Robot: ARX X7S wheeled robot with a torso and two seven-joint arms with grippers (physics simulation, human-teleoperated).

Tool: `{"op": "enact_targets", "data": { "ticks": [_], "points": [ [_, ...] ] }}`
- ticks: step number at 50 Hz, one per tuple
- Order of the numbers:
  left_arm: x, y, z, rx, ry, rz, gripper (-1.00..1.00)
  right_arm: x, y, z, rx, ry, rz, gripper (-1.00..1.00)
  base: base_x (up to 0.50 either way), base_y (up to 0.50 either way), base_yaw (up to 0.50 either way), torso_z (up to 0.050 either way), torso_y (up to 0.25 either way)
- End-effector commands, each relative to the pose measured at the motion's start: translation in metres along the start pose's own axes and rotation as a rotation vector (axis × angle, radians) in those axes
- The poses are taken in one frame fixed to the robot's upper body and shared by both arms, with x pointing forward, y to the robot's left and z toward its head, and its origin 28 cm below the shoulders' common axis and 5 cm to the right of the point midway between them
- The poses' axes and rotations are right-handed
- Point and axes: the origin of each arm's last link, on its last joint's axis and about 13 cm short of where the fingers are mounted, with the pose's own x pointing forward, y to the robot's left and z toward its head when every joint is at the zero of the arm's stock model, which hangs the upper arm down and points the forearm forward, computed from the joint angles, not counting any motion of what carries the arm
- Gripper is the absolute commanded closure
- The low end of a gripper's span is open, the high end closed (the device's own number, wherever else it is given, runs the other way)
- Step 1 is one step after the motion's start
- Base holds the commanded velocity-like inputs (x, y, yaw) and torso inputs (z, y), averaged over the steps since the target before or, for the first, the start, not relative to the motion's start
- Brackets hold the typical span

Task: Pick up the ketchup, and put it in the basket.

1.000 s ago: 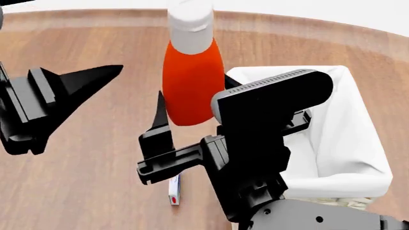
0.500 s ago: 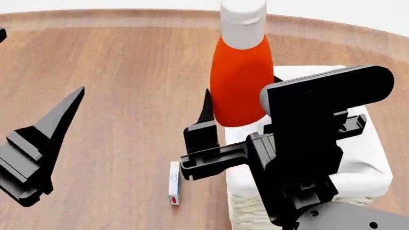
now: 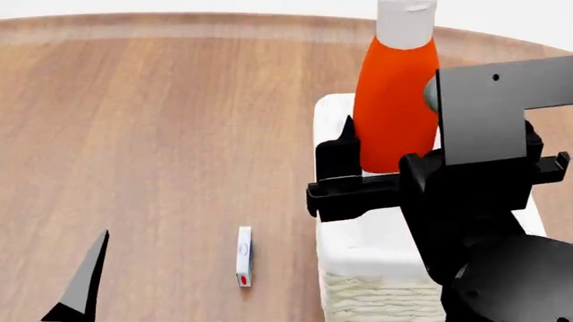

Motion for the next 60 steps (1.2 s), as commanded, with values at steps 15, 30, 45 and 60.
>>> {"op": "enact_targets", "data": {
  "ticks": [15, 30, 45, 60],
  "points": [
    [-0.013, -0.004, -0.022, -0.112, 0.028, 0.068, -1.00, 0.017, -0.005, 0.039, 0.041, 0.167, -0.068, 1.00, 0.00, 0.00, 0.00, 0.000, 0.001],
    [-0.013, -0.002, -0.022, -0.129, 0.040, 0.081, -1.00, 0.020, -0.008, 0.065, 0.063, 0.359, -0.121, 1.00, 0.00, 0.00, 0.00, 0.000, 0.000],
    [-0.012, -0.003, -0.025, -0.139, 0.053, 0.073, -1.00, 0.027, -0.009, 0.063, 0.142, 0.531, -0.111, 1.00, 0.00, 0.00, 0.00, 0.001, 0.001],
    [-0.011, -0.003, -0.027, -0.146, 0.063, 0.065, -1.00, 0.033, -0.012, 0.064, 0.180, 0.594, -0.087, 1.00, 0.00, 0.00, 0.00, 0.000, 0.001]
  ]
}}
